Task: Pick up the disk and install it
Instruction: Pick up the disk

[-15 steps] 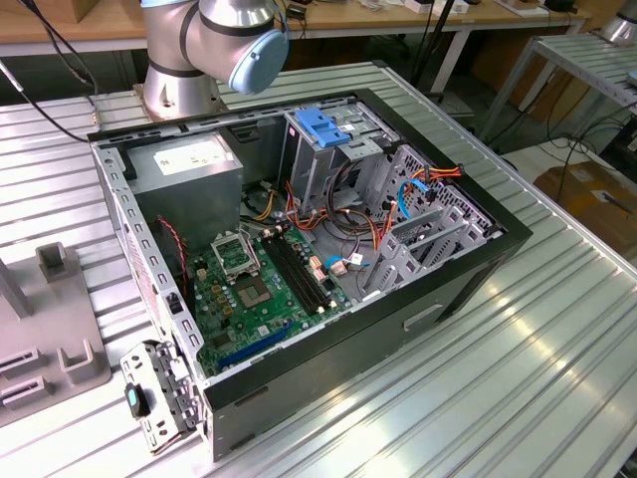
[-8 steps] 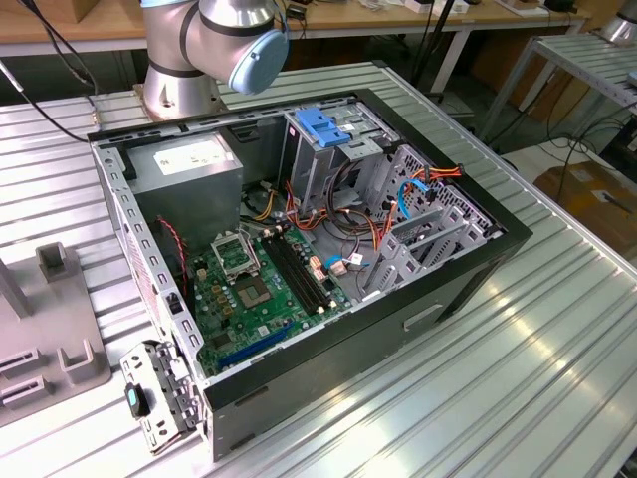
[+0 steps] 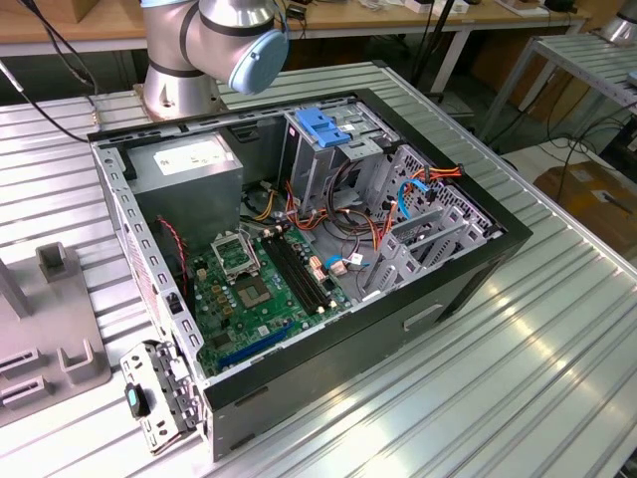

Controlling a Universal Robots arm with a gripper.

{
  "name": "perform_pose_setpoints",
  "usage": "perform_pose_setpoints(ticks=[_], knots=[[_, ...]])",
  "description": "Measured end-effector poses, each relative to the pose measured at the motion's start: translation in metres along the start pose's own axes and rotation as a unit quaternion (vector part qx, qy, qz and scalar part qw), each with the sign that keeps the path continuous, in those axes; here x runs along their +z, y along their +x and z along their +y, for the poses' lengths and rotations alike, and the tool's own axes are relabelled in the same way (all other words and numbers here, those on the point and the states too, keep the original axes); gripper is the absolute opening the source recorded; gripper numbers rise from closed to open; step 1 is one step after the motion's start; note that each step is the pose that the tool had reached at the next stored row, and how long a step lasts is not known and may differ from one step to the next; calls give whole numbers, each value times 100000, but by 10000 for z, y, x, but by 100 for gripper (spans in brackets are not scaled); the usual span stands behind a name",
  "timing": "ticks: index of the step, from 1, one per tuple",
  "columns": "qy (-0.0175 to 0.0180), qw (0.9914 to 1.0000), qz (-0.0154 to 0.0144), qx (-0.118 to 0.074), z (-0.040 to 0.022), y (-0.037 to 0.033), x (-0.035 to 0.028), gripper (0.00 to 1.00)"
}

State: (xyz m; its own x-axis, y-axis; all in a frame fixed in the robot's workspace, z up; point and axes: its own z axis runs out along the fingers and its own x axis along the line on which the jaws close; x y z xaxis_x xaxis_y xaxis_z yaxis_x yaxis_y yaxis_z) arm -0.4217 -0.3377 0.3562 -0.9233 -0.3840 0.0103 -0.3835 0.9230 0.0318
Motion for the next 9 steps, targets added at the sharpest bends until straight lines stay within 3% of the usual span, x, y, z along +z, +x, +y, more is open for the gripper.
perform_pose_setpoints(ticks=[4, 5, 6, 7, 9], knots=[[34, 99950, 97, -3154, 0, 0, 1, 11], [42, 99918, 127, -4040, 0, 0, 1, 11], [61, 99833, 185, -5770, 0, 0, 1, 11], [69, 99790, 209, -6475, 0, 0, 1, 11], [83, 99785, 217, -6557, 0, 0, 1, 11]])
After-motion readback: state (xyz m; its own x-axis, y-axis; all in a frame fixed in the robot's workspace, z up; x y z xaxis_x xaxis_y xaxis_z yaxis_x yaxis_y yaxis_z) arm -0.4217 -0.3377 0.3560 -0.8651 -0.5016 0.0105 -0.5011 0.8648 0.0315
